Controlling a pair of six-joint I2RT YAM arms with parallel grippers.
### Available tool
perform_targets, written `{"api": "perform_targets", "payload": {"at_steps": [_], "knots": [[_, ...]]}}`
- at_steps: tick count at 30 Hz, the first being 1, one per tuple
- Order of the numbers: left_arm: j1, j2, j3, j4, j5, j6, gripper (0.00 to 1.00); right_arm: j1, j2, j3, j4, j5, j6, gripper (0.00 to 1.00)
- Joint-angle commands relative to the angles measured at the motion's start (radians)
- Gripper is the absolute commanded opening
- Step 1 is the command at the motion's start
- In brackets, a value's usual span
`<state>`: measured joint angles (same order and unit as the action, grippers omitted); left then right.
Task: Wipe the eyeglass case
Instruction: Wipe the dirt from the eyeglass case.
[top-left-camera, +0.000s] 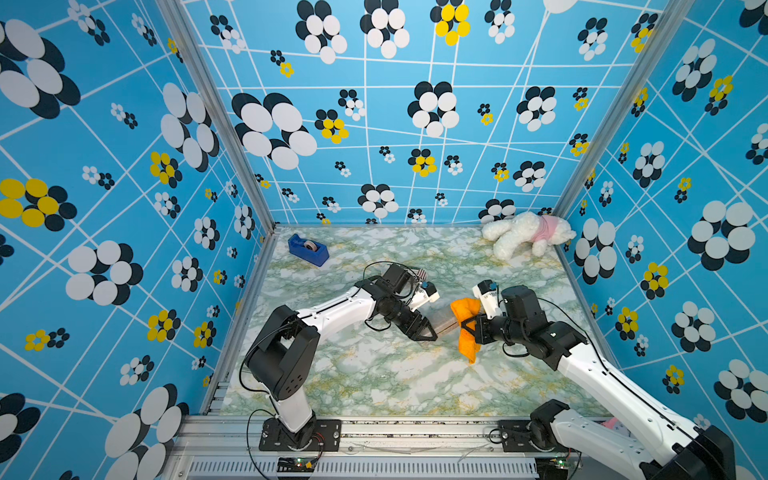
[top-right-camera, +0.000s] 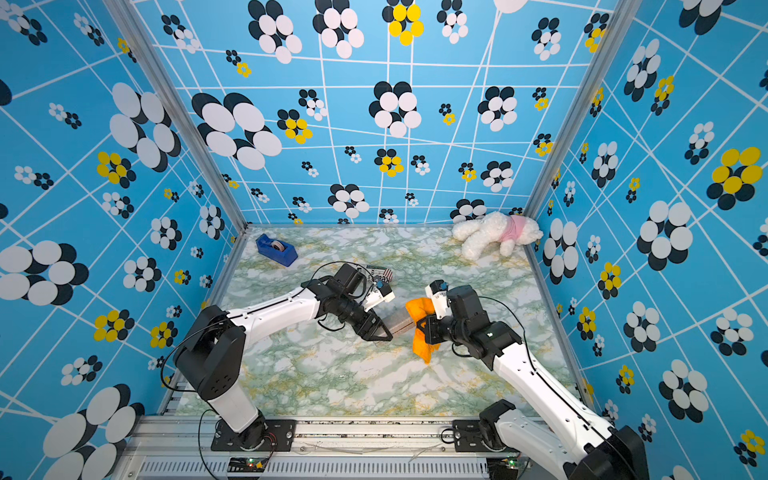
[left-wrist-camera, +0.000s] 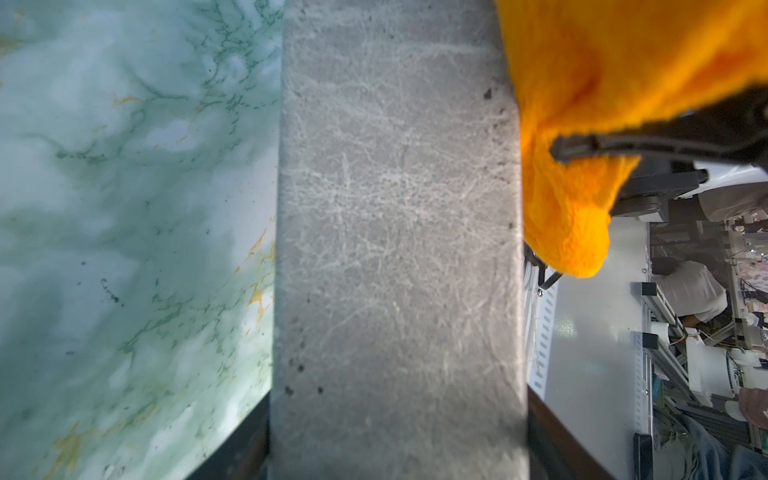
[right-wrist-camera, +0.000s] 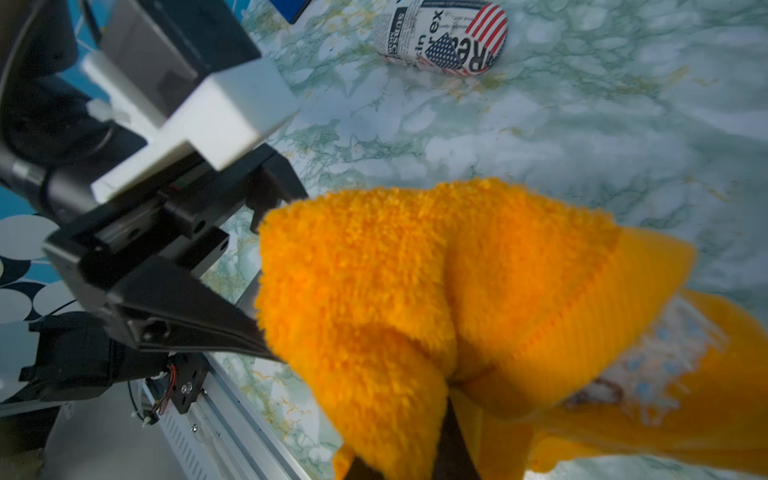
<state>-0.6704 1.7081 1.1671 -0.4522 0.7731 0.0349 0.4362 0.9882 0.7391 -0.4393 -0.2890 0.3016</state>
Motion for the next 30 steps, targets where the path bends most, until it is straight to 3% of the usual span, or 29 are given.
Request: {"api": "perform_targets", "payload": {"at_steps": [1,10,17,19,25,30], "knots": [[-0.009,-0.087,0.012,-0.006,0.131,0.016,0.2,-0.03,0.011,0.053,0.005,0.014,-0.021,0.0],[-0.009,-0.036,0.047,0.014,0.181,-0.018,0.19,0.2,0.011,0.01,0.201,-0.059,0.12,0.0],[-0.001,-0.034,0.056,0.029,0.206,-0.038,0.17,0.21,0.031,0.005,0.185,-0.075,0.083,0.0],[-0.001,-0.046,0.058,0.016,0.214,-0.037,0.16,0.175,0.037,0.018,0.135,-0.048,0.046,0.0],[0.001,-0.098,0.053,-0.055,0.22,-0.005,0.17,-0.113,0.019,0.109,0.011,-0.086,0.001,0.0],[-0.021,-0.104,0.09,-0.207,0.035,0.101,0.16,-0.157,0.098,0.315,-0.096,-0.119,-0.025,0.0]]}}
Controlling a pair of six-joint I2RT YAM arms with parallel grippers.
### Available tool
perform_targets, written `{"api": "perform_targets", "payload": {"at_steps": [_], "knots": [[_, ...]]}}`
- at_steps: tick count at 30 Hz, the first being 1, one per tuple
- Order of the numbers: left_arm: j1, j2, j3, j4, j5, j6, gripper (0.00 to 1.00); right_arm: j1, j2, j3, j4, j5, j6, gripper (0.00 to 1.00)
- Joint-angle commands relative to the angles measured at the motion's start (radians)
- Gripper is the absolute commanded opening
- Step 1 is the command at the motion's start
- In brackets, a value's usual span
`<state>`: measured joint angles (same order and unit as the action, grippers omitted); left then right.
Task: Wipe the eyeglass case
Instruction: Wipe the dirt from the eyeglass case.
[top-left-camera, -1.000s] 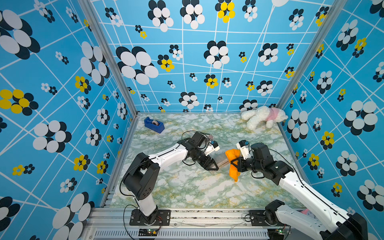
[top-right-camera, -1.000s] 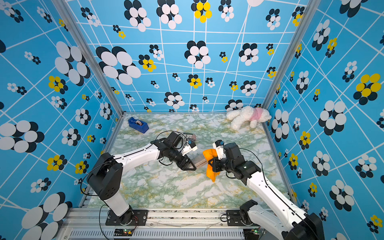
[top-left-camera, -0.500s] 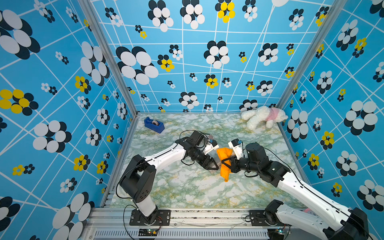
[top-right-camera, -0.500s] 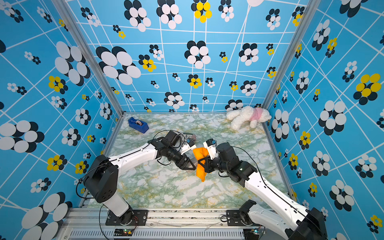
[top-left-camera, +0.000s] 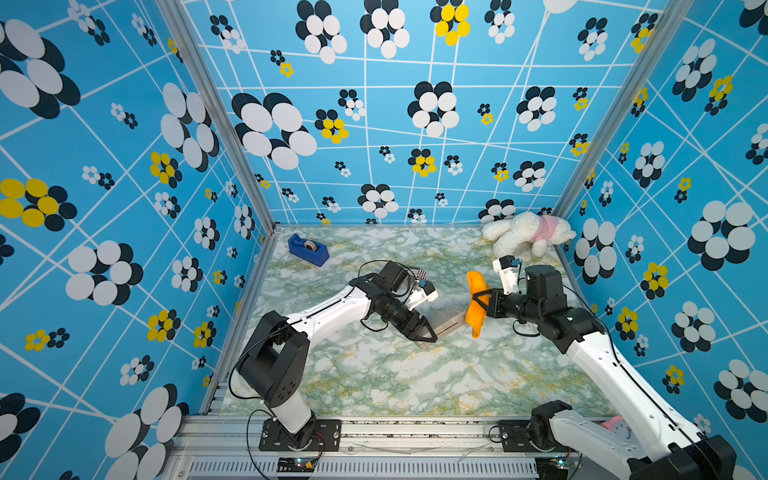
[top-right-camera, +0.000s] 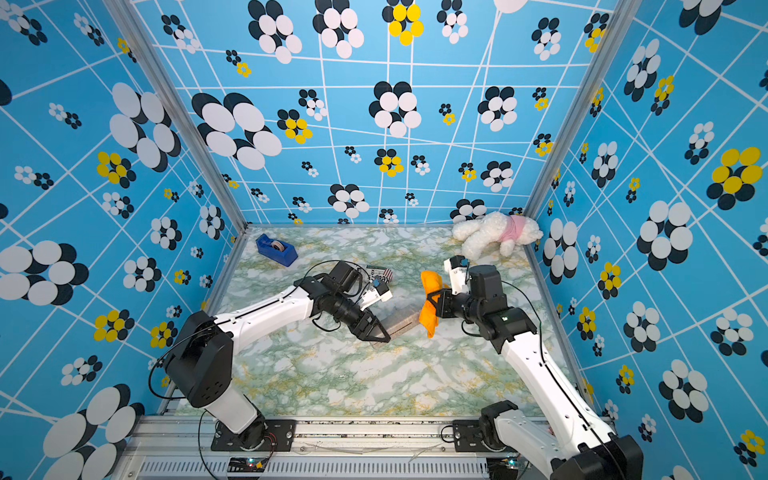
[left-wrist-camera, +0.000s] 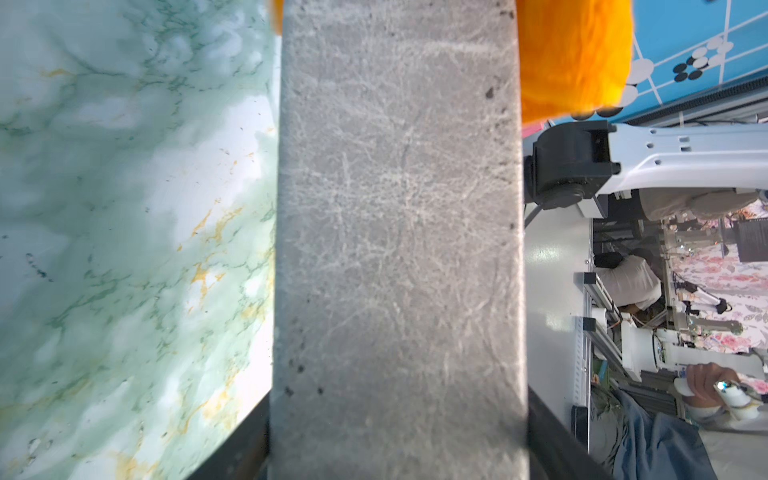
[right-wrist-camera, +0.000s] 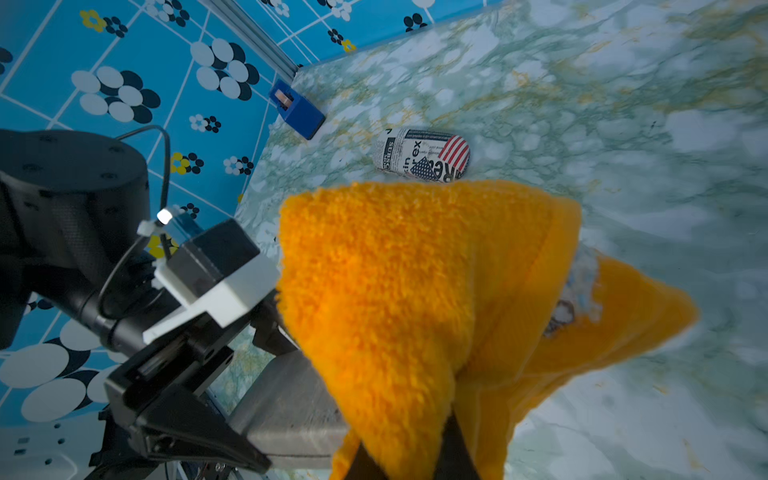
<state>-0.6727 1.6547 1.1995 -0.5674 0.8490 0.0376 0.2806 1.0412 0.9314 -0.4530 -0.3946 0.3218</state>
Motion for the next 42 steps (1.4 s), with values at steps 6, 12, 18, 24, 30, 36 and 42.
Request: {"api": "perform_targets", "payload": {"at_steps": [6,12,18,24,30,36,42], "knots": [[-0.11,-0.128,0.023,-0.052,-0.533,0.249,0.15,-0.001,0.228,0.436,-0.271,-0.074,-0.053,0.0],[-0.237,-0.199,-0.072,0.114,-1.033,0.463,0.14,0.004,0.373,0.639,-0.367,-0.202,-0.005,0.0],[-0.325,-0.241,-0.186,0.355,-1.335,0.724,0.15,0.07,0.477,0.765,-0.483,-0.156,-0.06,0.0],[-0.37,-0.285,-0.298,0.64,-1.447,0.915,0.15,0.136,0.555,0.811,-0.515,-0.157,-0.077,0.0],[-0.399,-0.273,-0.362,0.868,-1.497,1.072,0.15,0.195,0.625,0.814,-0.505,-0.179,-0.081,0.0],[-0.408,-0.266,-0.395,1.022,-1.513,1.145,0.14,0.234,0.667,0.745,-0.495,-0.172,-0.109,0.0],[-0.403,-0.279,-0.409,1.018,-1.518,1.133,0.15,0.183,0.604,0.577,-0.563,-0.025,-0.186,0.0]]}}
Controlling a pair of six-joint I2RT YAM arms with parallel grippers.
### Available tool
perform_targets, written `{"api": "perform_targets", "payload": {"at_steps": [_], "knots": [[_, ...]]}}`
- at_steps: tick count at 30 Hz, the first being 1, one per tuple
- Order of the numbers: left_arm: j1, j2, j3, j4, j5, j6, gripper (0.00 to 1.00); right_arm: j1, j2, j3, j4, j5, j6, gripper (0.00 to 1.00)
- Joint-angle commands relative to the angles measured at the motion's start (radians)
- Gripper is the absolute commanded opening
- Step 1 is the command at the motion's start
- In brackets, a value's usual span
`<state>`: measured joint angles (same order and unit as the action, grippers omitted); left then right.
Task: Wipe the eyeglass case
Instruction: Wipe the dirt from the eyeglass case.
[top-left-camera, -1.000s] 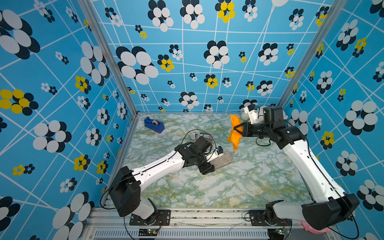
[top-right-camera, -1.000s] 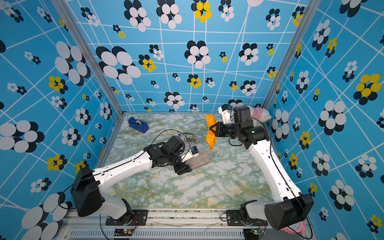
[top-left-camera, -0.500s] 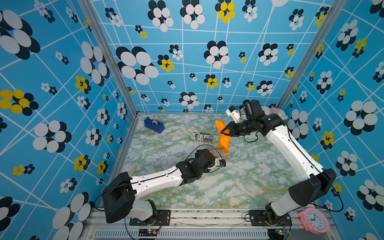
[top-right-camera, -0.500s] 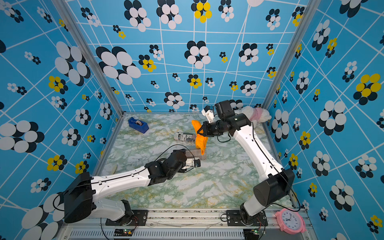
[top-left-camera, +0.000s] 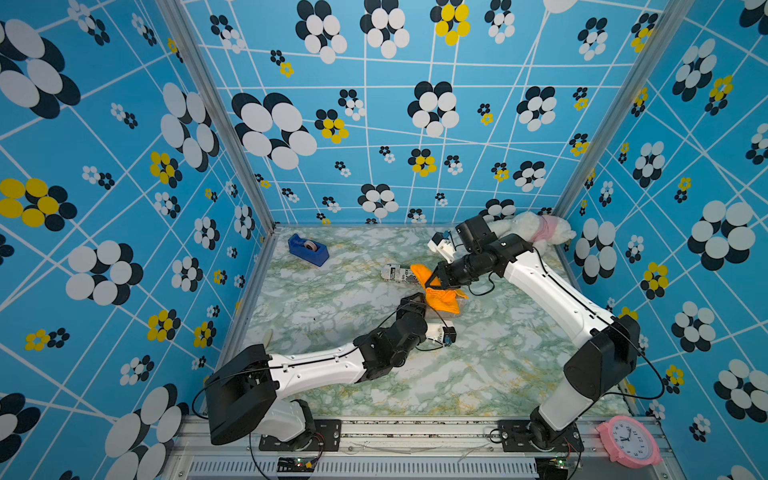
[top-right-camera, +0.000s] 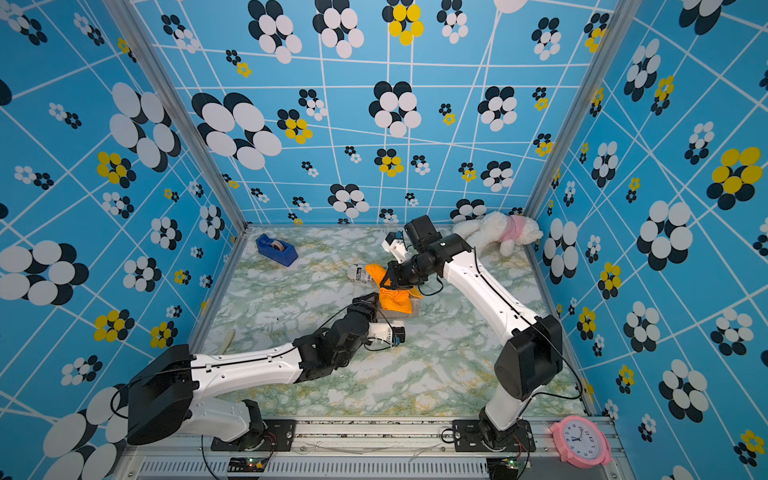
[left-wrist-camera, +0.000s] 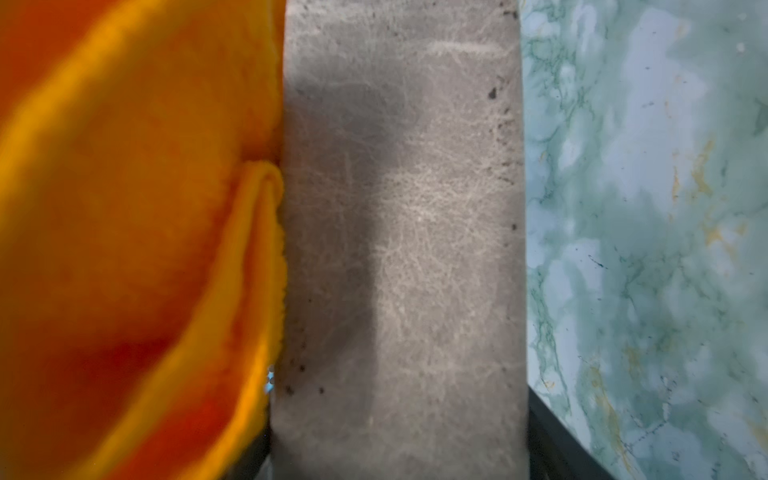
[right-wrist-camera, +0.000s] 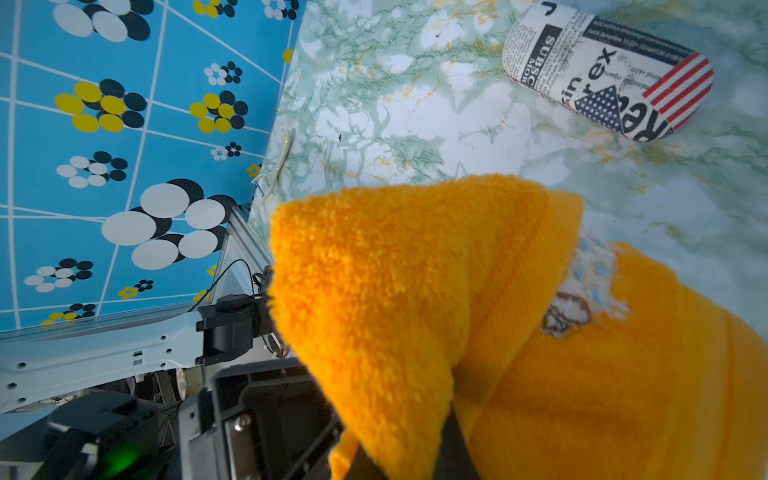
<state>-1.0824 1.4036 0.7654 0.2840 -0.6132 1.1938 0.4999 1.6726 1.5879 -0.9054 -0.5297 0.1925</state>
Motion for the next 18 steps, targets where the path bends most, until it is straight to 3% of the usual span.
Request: {"api": "perform_targets", "payload": {"at_steps": [1,7,13,18], "knots": [[0.008,-0.03,0.029,0.142,-0.053,-0.037,0.15,-0.062,-0.053,-0.109,-0.102,0.112,-0.055,0.0],[0.01,-0.023,0.023,0.144,-0.055,-0.049,0.15,-0.102,-0.118,-0.136,-0.077,0.076,-0.052,0.0],[0.005,-0.028,0.035,0.137,-0.047,-0.035,0.15,0.049,-0.021,-0.028,-0.063,0.053,-0.028,0.0],[0.001,-0.034,0.015,0.186,-0.054,0.02,0.15,0.08,0.025,0.055,-0.119,0.051,-0.071,0.0]]}}
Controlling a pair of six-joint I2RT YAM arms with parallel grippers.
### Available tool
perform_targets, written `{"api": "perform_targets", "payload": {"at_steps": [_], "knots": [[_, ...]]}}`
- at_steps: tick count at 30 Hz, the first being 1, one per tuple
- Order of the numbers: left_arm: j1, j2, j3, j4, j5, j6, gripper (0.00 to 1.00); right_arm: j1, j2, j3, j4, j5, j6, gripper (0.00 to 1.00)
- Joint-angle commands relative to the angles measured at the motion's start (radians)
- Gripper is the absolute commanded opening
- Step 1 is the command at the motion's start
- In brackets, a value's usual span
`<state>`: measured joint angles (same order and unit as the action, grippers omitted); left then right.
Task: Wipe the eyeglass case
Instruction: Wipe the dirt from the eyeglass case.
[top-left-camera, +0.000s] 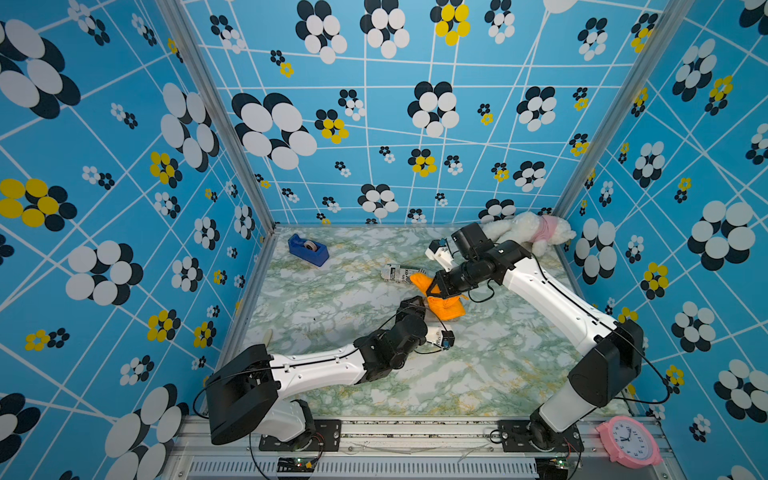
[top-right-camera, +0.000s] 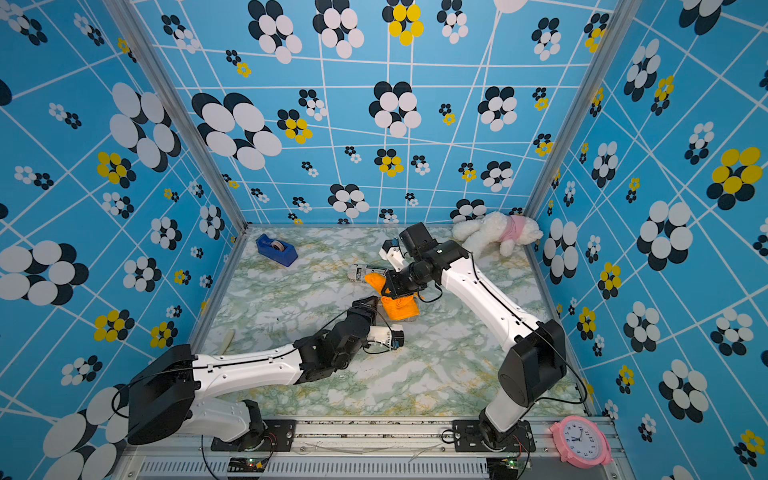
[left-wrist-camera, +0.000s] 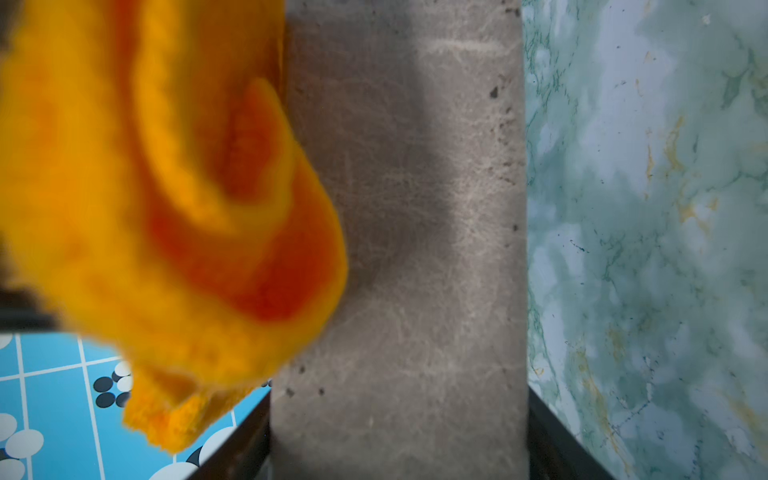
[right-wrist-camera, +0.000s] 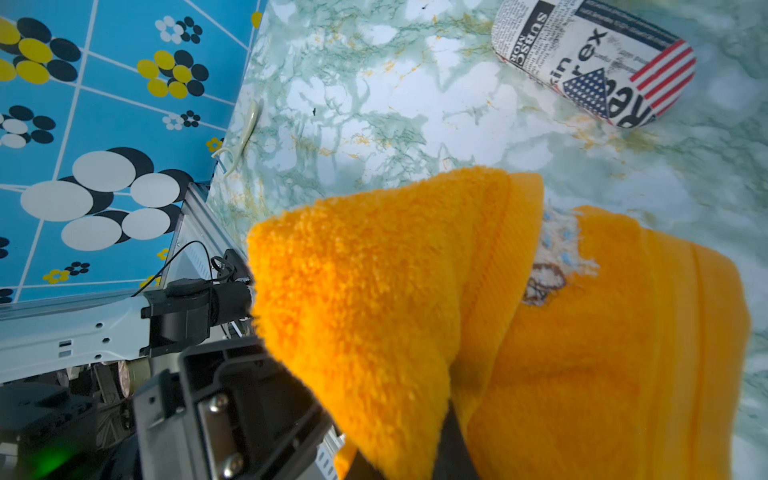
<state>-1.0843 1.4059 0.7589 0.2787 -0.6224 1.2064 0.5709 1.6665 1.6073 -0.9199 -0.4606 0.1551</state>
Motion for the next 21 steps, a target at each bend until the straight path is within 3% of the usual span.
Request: {"api": "perform_targets", "payload": {"at_steps": [1,3,9,12,21], "knots": [[0.002,-0.034,0.016,0.211,-0.05,0.027,0.15,0.006,0.032,0.046,-0.143,0.021,-0.063,0.0],[0.0,-0.023,-0.004,0.296,-0.065,0.083,0.15,-0.028,0.034,0.052,-0.204,0.061,-0.099,0.0],[0.001,0.031,-0.046,0.518,-0.07,0.228,0.15,-0.14,0.014,0.016,-0.284,0.017,-0.13,0.0],[0.001,0.052,-0.038,0.537,-0.068,0.229,0.15,-0.133,0.018,0.022,-0.27,-0.063,-0.116,0.0],[0.001,0.071,-0.025,0.547,-0.074,0.252,0.15,0.002,0.105,0.115,-0.286,-0.134,-0.128,0.0]]}}
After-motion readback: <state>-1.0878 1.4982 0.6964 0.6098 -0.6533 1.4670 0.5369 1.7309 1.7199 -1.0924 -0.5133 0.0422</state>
